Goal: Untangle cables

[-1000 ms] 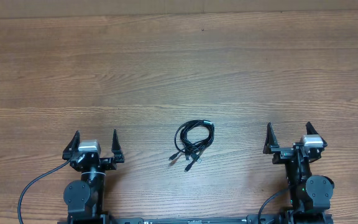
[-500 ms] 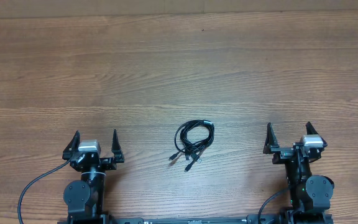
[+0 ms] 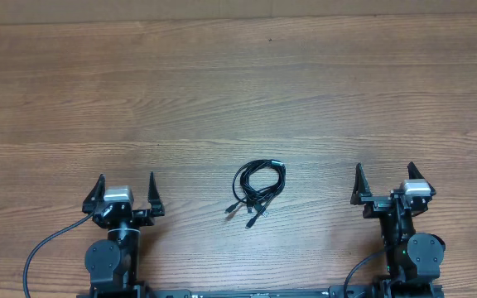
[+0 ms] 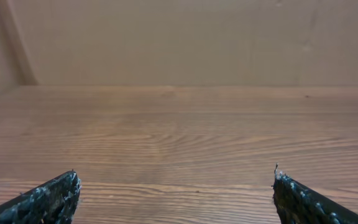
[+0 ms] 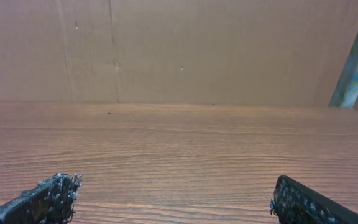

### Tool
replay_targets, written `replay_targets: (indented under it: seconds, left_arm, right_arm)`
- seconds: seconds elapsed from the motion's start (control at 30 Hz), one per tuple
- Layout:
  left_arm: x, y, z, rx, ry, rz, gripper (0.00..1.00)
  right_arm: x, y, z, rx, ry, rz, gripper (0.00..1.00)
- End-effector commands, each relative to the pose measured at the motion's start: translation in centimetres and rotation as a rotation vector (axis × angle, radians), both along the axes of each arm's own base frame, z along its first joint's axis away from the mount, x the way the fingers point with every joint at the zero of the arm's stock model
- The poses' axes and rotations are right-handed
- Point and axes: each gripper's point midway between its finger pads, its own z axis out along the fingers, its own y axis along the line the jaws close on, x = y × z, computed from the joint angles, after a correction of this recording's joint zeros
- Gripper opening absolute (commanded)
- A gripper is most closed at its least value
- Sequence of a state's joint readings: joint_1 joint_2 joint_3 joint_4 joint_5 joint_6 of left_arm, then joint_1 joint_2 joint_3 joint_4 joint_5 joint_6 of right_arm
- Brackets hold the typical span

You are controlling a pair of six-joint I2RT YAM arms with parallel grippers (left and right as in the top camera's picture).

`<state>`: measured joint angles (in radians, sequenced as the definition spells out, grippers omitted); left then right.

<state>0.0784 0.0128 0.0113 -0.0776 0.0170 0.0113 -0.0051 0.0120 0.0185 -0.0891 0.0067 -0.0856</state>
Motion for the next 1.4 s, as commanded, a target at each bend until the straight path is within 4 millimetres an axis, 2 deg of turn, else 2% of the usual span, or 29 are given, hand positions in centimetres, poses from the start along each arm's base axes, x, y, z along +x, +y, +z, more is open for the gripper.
replay_targets:
  seconds: [0.0, 0.07, 0.17, 0.3, 0.37, 0.5, 0.53, 0.63, 0.77, 0.83, 1.17, 1.3, 1.37]
  left_arm:
    - [-0.1, 1.3, 0.0, 0.037, -0.004, 0.074, 0.99]
    - [-0.1, 1.0, 0.1, 0.017, -0.008, 0.056, 0.99]
    - [0.0, -0.7, 0.1, -0.02, -0.01, -0.041, 1.0]
    - [-0.1, -1.9, 2.1, -0.087, -0.064, -0.108, 1.0]
    - [-0.4, -2.2, 3.8, -0.128, -0.098, -0.121, 1.0]
    - [-1.7, -3.9, 7.7, -0.135, -0.134, -0.222, 1.0]
    - [-1.9, -4.0, 8.3, -0.146, -0.138, -0.224, 1.0]
    - [-3.3, -4.4, 11.8, -0.153, -0.185, -0.246, 1.0]
    - [-4.0, -4.6, 14.6, -0.151, -0.195, -0.255, 0.99]
    - [-4.0, -5.2, 15.4, -0.155, -0.167, -0.288, 1.0]
    - [-1.6, -11.4, 18.5, -0.268, 0.16, -0.687, 1.0]
    - [-0.4, -12.0, 18.6, -0.343, 0.308, -0.721, 1.0]
    - [-0.1, -12.2, 17.7, -0.387, 0.402, -0.716, 1.0]
  right_arm:
    - [0.0, 0.0, -0.1, -0.001, -0.005, 0.0, 1.0]
    - [0.0, 0.0, -0.1, -0.001, -0.005, 0.0, 1.0]
    - [0.0, 0.0, -0.1, -0.001, -0.005, 0.0, 1.0]
    - [0.0, 0.0, -0.1, -0.001, -0.005, 0.0, 1.0]
    - [0.0, 0.0, -0.1, -0.001, -0.005, 0.0, 1.0]
    - [0.0, 0.0, -0.1, -0.001, -0.005, 0.0, 1.0]
    - [0.0, 0.0, -0.1, -0.001, -0.005, 0.0, 1.0]
    - [0.0, 0.0, -0.1, -0.001, -0.005, 0.0, 1.0]
    - [0.0, 0.0, -0.1, -0.001, -0.005, 0.0, 1.0]
    - [0.0, 0.0, -0.1, -0.001, -0.005, 0.0, 1.0]
    - [0.0, 0.0, -0.1, -0.001, -0.005, 0.0, 1.0]
    - [0.0, 0.0, -0.1, -0.001, -0.005, 0.0, 1.0]
    - [0.0, 0.0, -0.1, -0.001, -0.005, 0.0, 1.0]
